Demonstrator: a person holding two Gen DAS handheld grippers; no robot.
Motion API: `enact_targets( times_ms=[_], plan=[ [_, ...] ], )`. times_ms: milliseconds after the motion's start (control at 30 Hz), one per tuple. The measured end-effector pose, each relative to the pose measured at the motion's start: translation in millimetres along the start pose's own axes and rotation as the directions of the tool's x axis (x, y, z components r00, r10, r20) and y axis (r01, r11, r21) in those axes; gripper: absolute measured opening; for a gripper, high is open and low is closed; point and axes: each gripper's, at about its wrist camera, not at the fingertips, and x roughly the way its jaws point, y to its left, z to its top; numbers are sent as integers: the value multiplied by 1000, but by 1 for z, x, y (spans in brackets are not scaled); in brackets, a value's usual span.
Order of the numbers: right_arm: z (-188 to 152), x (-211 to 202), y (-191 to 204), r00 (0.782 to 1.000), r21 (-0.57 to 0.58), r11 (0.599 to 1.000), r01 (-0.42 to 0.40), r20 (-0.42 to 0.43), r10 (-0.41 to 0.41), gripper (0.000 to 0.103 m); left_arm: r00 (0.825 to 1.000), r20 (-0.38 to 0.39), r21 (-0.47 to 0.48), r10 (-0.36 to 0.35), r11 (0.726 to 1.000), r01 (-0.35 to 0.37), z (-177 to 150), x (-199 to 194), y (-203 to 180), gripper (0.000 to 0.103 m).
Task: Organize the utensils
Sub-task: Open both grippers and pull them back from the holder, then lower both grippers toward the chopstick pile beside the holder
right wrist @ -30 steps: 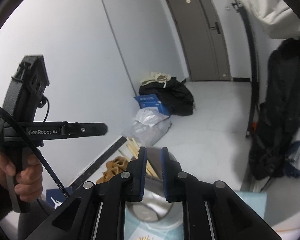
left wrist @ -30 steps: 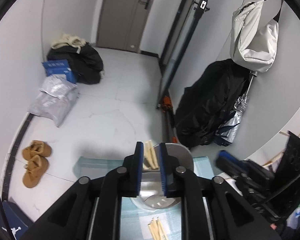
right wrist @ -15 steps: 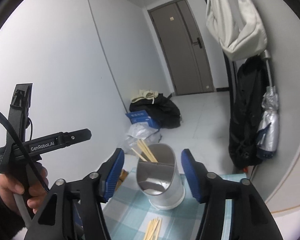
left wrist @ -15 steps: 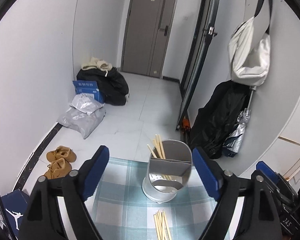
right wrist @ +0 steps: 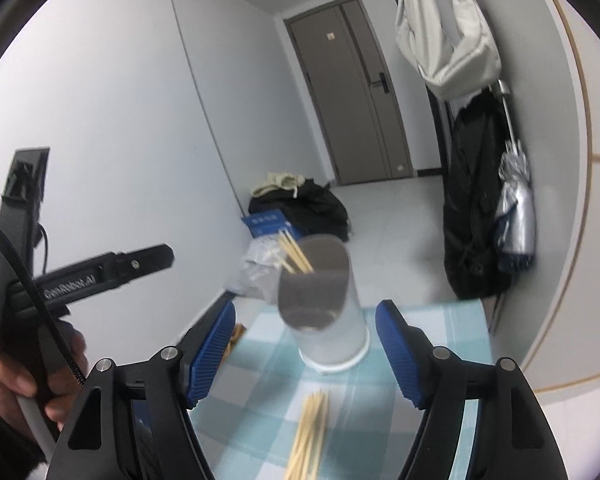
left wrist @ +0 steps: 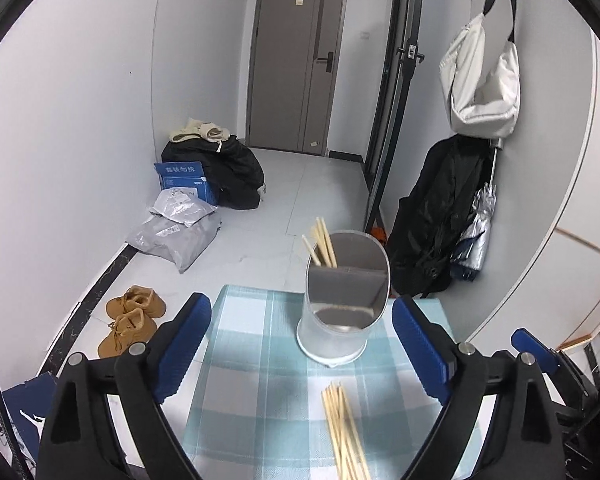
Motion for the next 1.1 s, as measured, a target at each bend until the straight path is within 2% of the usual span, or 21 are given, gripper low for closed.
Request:
enact_targets(
  times_ms=[133,333,700,933,1100],
  plan=[
    [-17,-1,-3,1000,4,1000,19,-11,-18,72,1000,1,-15,-4,1000,4,-15,2,2,99],
    [-39,3,-8,998,-17,998,56,-19,-56,75,1000,-19,-24,-7,1000,7,-34,19,1,100],
    [-64,32,-23,989,-28,995,99,-106,-102,75,994,-105,-34,-20,999,16,-50,69,2,100],
    [-86,61,-28,966,-22,993,119,-227,-121,75,979,-200,-94,-37,995,19,-65,95,20,100],
    [-96,83,-29,940,-29,991,132,-315,-134,75,968,-249,-84,-10,996,-11,-68,106,28,100]
  ],
)
